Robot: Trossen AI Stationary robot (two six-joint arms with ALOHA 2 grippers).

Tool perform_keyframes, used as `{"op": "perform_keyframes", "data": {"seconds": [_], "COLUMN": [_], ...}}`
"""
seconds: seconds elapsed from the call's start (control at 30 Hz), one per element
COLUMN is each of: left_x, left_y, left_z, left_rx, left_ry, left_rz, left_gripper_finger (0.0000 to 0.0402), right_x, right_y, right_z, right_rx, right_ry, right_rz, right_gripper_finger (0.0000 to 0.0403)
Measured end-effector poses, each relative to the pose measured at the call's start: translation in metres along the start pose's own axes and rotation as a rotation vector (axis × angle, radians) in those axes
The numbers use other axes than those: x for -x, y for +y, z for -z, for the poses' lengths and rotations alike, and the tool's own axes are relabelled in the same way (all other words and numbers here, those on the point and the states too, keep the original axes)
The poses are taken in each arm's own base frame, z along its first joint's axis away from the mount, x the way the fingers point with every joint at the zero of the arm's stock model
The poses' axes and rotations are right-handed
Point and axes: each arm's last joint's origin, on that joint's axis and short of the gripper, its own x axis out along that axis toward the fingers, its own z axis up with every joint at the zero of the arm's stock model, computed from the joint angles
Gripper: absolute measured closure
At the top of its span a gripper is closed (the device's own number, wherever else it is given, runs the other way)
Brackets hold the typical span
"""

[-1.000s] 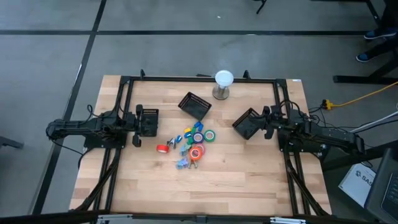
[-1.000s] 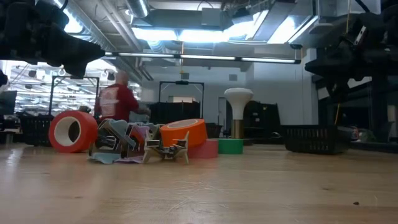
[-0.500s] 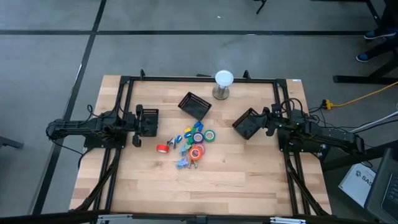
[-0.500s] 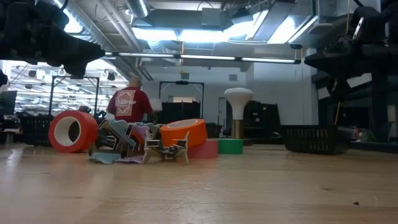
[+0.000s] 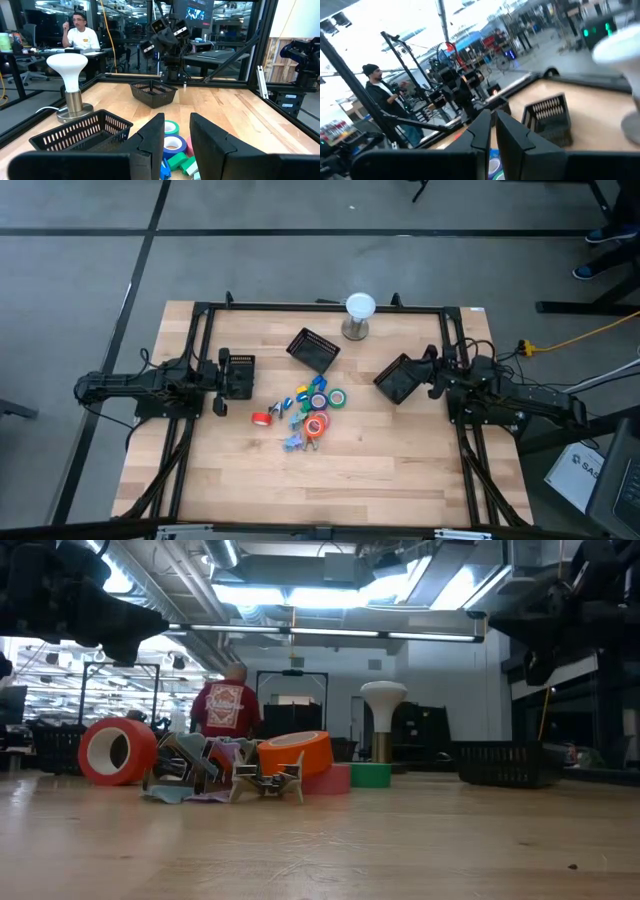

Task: Pick and place Stapler, Stapler remover, tape
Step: Put the green tape into the right black bin

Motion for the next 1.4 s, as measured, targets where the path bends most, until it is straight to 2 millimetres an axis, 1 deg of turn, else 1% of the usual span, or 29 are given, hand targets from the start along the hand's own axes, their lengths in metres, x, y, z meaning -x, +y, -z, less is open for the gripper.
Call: {"op": "perform_keyframes", "data": {"seconds": [0.3, 0.53, 0.67, 1.0, 1.23, 1.4], "left_x": [0.000, 0.000, 0.000, 0.000, 0.000, 0.000], "left_y": [0.000, 0.000, 0.000, 0.000, 0.000, 0.000], "left_z": [0.000, 0.000, 0.000, 0.000, 0.000, 0.000], "left_rx": [0.000, 0.000, 0.000, 0.000, 0.000, 0.000], "left_ry": [0.000, 0.000, 0.000, 0.000, 0.000, 0.000], "left_rz": [0.000, 0.000, 0.000, 0.000, 0.000, 0.000], "left_gripper_finger": [0.0313, 0.0313, 0.0313, 0.0313, 0.0313, 0.0313], "right_x": [0.000, -0.005, -0.009, -0.020, -0.027, -0.031], "right_y": [0.000, -0.002, -0.002, -0.002, -0.003, -0.005], "right_z": [-0.003, -0.001, -0.001, 0.000, 0.006, 0.011], "right_rx": [0.091, 0.091, 0.063, 0.060, -0.042, -0.087], "right_ry": [-0.047, -0.031, -0.029, -0.016, 0.061, 0.096], "right_rz": [0.030, 0.054, 0.055, 0.028, -0.033, -0.015], "right_gripper_finger": [0.0371, 0.0371, 0.0371, 0.0371, 0.0371, 0.0371]}}
